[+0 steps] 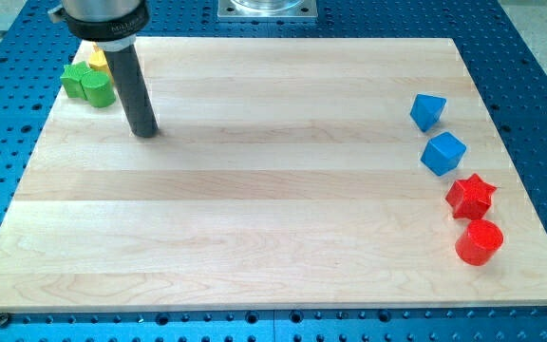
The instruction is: Move your arm towards the bottom of the board
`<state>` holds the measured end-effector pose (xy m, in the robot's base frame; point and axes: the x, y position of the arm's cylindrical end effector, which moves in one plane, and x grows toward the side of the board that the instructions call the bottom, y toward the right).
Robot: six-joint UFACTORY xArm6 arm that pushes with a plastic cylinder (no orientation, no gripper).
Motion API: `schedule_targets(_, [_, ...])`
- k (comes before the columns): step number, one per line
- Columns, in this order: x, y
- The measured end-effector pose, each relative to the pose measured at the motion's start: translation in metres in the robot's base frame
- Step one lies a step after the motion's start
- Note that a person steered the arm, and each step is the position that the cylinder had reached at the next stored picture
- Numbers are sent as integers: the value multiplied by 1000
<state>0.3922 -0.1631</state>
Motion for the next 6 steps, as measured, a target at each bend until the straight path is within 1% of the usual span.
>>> schedule_targets(3, [0, 0])
schedule_targets(6, [9, 0])
